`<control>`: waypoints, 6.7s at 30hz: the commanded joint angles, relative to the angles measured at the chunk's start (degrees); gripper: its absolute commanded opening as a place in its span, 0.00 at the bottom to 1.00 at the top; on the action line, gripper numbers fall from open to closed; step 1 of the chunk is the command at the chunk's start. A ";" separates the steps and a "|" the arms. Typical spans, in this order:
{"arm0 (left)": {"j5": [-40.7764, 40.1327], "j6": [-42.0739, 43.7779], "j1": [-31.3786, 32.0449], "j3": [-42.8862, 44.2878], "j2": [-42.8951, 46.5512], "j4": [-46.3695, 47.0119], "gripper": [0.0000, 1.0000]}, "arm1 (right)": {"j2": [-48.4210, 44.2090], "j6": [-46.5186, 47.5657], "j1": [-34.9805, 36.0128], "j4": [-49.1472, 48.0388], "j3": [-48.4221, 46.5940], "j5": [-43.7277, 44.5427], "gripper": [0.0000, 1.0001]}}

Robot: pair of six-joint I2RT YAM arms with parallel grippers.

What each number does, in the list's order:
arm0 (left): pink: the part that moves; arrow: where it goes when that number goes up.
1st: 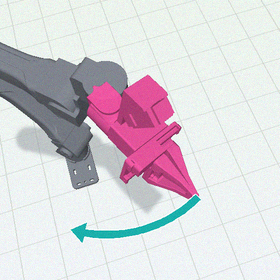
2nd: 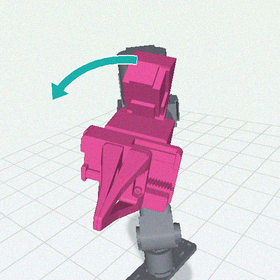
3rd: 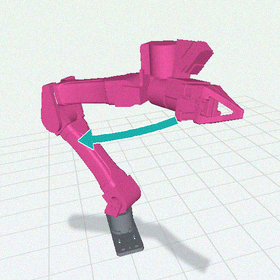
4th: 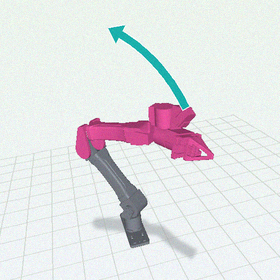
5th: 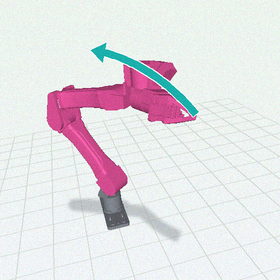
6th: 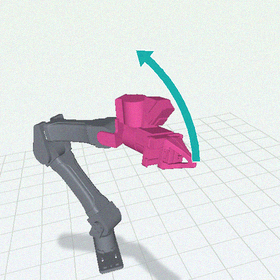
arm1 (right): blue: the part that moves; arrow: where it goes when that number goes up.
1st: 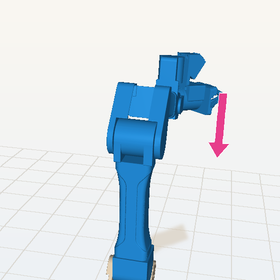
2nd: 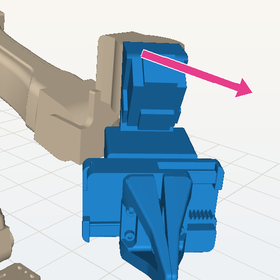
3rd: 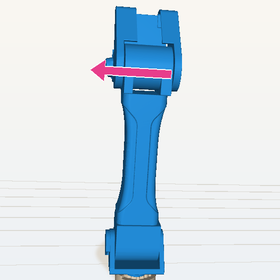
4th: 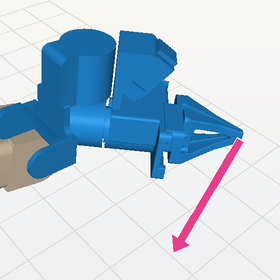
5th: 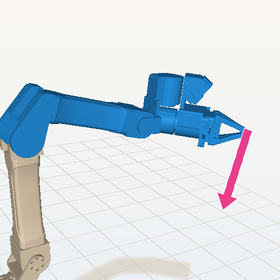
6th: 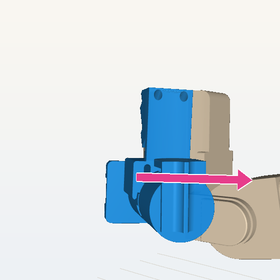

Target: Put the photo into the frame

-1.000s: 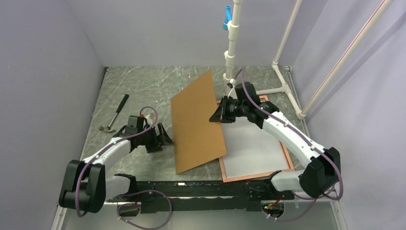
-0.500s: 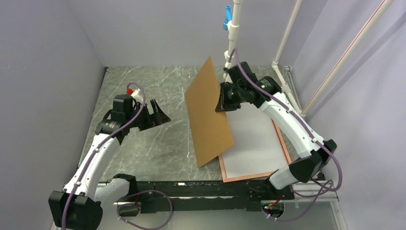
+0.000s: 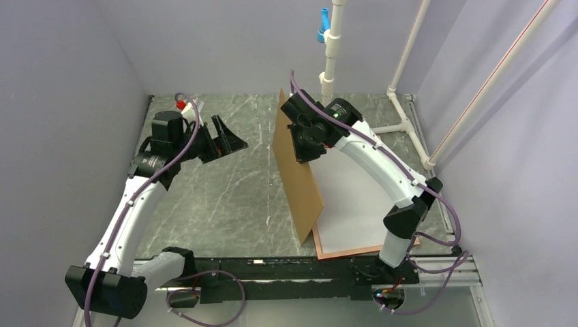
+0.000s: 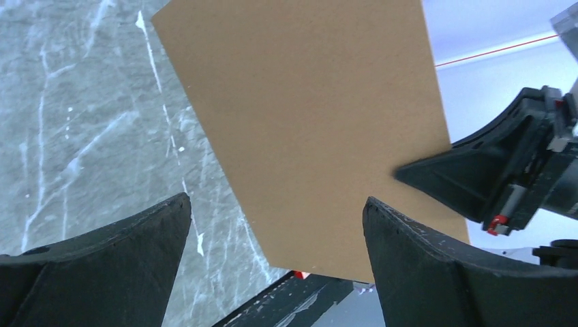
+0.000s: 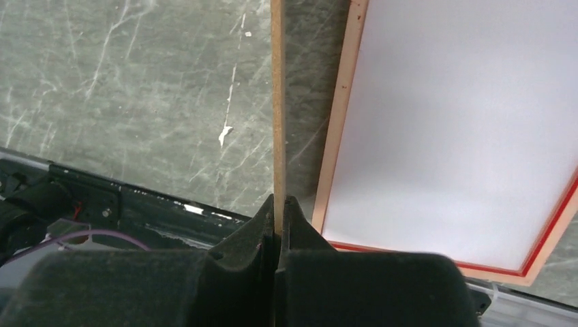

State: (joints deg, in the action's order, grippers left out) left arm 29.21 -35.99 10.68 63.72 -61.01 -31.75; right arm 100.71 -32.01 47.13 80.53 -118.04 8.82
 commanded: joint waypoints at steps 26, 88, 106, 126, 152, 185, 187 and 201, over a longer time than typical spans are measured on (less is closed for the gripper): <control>6.88 -6.02 3.03 3.87 -1.75 4.32 0.99 | -9.03 -1.03 5.34 -25.02 9.66 -17.45 0.86; -24.26 4.76 4.18 17.59 11.43 -16.41 0.00 | -2.78 -3.78 -10.55 -56.46 59.58 -24.54 0.63; -25.18 5.21 4.15 17.93 12.56 -16.76 0.00 | 8.00 -8.15 -1.20 -58.42 45.82 -24.75 0.64; -27.67 7.82 4.09 21.08 12.89 -19.83 0.00 | -3.79 -6.92 -4.46 -58.65 47.92 -27.06 0.77; 10.27 -16.14 -0.52 -3.10 18.75 21.23 0.00 | -38.02 -13.52 -33.80 -90.23 76.75 -65.88 0.98; 24.20 -22.01 -7.05 -12.19 19.06 30.49 0.00 | -32.54 -60.13 -34.48 -148.23 72.57 -79.95 0.45; 24.14 -21.41 -7.08 -12.12 18.94 29.77 0.00 | -32.46 -59.76 -34.46 -147.19 72.35 -80.20 0.43; 24.25 -19.13 -7.16 -12.04 18.39 27.72 0.01 | -35.65 -50.96 -34.42 -134.96 71.56 -80.01 0.00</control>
State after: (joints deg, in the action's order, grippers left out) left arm 52.21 -60.23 3.55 51.66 -42.22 -2.63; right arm 67.85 -84.03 12.43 -52.16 -43.07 -72.73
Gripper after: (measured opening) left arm 0.023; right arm 0.023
